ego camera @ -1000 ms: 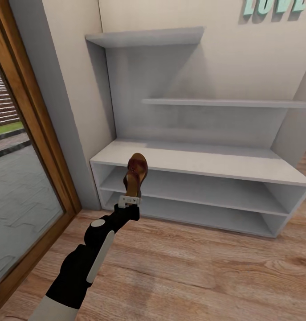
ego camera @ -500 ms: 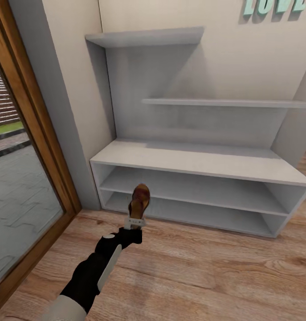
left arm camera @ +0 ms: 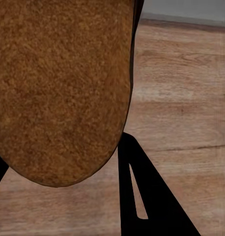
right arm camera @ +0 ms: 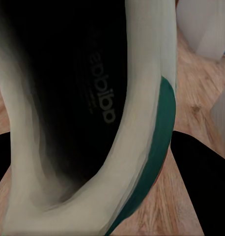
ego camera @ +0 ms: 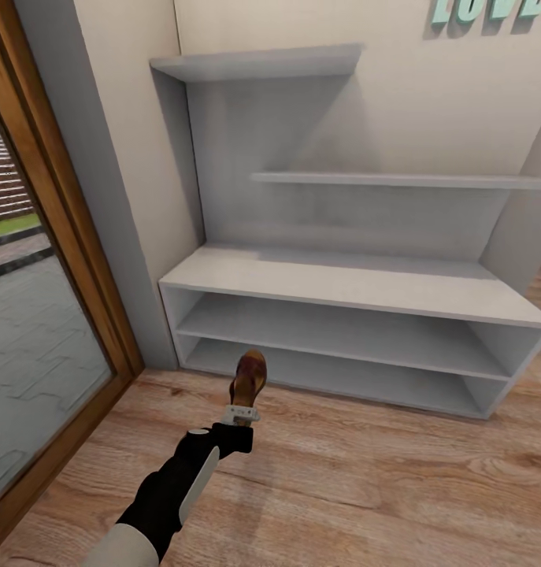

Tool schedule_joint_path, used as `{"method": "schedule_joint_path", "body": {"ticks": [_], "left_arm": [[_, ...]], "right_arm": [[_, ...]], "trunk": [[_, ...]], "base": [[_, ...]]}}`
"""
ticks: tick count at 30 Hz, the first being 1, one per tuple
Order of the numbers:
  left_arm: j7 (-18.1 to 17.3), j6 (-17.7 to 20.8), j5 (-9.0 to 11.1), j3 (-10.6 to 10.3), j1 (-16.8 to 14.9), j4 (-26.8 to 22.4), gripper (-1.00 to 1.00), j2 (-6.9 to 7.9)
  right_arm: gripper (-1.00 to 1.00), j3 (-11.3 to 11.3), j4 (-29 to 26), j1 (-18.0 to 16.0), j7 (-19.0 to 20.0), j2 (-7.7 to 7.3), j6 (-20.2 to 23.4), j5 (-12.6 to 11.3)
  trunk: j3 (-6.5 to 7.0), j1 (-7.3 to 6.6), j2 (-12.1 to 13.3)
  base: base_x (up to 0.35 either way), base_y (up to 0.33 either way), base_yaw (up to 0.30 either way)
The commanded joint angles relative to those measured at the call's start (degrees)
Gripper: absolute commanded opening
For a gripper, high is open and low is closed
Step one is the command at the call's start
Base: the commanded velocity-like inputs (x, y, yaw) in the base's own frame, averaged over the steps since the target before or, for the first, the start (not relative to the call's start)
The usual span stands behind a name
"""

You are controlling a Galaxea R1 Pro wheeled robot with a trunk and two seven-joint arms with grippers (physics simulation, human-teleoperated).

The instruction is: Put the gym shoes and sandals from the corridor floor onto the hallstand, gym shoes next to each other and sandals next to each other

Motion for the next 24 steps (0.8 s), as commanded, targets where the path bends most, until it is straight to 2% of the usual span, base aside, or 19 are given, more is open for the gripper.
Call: {"method": "schedule_joint_path", "body": {"ticks": [1,7,10,16,19,21,22,24], "left_arm": [[-0.03,0.32,0.14,0.00,-0.07,-0.55,-1.00,0.01],[-0.03,0.29,0.18,0.00,-0.33,-1.03,-1.00,-0.09],[-0.09,0.15,0.16,0.00,-0.57,-1.05,-1.00,-1.10],[-0.11,-0.25,0.18,-0.27,-1.65,-0.42,-1.00,-2.78],[-0.06,-0.10,0.38,-0.40,-5.27,2.19,-1.00,-3.79],[-0.04,-0.13,0.41,-0.44,-9.98,8.96,-1.00,-3.83],[-0.03,-0.26,0.41,-0.49,-13.83,14.20,-1.00,-3.83],[-0.03,-0.43,0.39,-0.51,-15.97,16.67,-1.00,-3.83]], "right_arm": [[-1.00,-0.15,-0.09,-0.09,0.54,-0.03,0.07,0.68],[-1.00,-0.21,-0.22,-0.09,0.54,-0.03,0.04,0.76],[-1.00,-0.21,-0.25,-0.09,0.48,-0.03,0.03,0.76],[-1.00,-0.14,-0.26,-0.09,0.46,0.03,0.03,0.76],[-1.00,-0.13,-0.22,-0.09,0.46,0.14,0.04,0.76],[-1.00,-0.13,-0.19,-0.09,0.45,0.20,0.04,0.76],[-1.00,-0.13,-0.18,-0.09,0.45,0.22,0.03,0.76],[-1.00,-0.13,-0.17,-0.09,0.45,0.23,0.03,0.76]], "trunk": [[-0.32,0.21,-0.43],[-2.15,0.56,-0.91],[-3.03,0.64,-0.95],[-3.12,0.64,-0.95],[-3.13,0.64,-0.95],[-3.13,0.64,-0.95],[-3.13,0.64,-0.95],[-3.13,0.64,-0.95]], "base": [[0.000,0.000,0.000],[0.000,0.000,0.000],[0.000,0.000,0.000],[0.000,0.000,0.000],[0.000,0.000,0.000],[0.000,0.000,0.000],[0.000,0.000,0.000],[0.000,0.000,0.000]]}}
